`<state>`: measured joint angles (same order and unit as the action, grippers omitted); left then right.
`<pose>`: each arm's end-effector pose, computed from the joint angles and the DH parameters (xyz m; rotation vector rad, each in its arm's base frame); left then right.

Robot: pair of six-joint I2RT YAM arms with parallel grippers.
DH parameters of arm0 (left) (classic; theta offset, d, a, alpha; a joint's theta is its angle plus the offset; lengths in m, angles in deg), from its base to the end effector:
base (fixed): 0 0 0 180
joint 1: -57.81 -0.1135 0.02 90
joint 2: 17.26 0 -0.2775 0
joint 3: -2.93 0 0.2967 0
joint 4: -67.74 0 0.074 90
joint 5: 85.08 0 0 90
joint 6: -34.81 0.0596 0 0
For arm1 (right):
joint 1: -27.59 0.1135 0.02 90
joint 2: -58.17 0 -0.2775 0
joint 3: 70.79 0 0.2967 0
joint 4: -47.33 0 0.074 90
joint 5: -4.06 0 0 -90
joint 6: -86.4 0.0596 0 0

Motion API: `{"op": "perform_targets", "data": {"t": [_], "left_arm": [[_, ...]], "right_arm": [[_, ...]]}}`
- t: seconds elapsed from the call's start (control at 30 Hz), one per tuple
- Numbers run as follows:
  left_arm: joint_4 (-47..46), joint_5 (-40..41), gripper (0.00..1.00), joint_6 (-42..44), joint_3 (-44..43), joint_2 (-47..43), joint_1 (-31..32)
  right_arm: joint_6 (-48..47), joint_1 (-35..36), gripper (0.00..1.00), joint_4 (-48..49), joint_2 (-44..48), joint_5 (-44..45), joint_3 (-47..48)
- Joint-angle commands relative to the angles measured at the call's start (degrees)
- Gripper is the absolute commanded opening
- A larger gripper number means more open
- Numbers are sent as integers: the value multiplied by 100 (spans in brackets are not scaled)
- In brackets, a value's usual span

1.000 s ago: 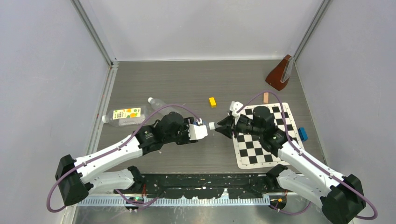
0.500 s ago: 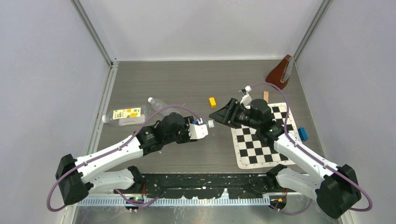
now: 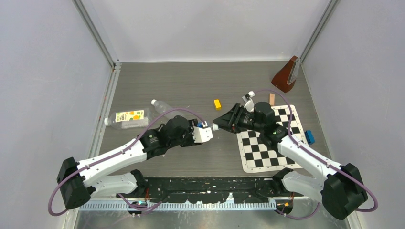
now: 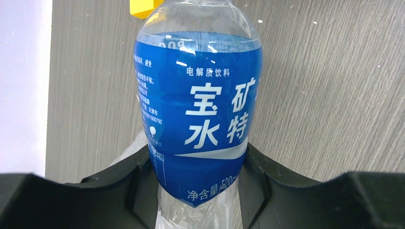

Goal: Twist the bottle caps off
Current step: Unscrew the bottle cap from the plastic bottle.

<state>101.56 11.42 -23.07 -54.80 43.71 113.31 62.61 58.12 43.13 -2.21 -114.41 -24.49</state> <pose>0.1686 -0.2334 0.2591 1.4873 1.6408 -0.1002 0.2359 0.1721 0.2429 0.2851 2.1807 1.5333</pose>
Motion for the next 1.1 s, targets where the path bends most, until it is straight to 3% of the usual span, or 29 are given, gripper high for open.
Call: {"op": "perform_targets", "data": {"t": [0.0, 0.33, 0.63, 0.87, 0.97, 1.07], "left_arm": [[-288, 80, 11, 19, 36, -4, 22], [-482, 3, 11, -32, 152, -37, 21], [-542, -61, 10, -80, 142, -41, 22], [-530, -76, 10, -87, 124, -23, 21], [-528, -75, 10, -77, 124, -17, 17], [-515, -78, 10, -61, 116, -1, 20]], "right_arm": [[170, 33, 49, 579, 92, -454, 26], [21, 32, 50, 652, 62, -900, -59], [-647, 33, 34, 276, 87, -1102, 54], [-1047, 33, 48, 219, 130, -1429, 84], [-1171, 32, 49, 105, 203, -1373, 110], [-1217, 33, 43, 80, 255, -1349, 87]]}}
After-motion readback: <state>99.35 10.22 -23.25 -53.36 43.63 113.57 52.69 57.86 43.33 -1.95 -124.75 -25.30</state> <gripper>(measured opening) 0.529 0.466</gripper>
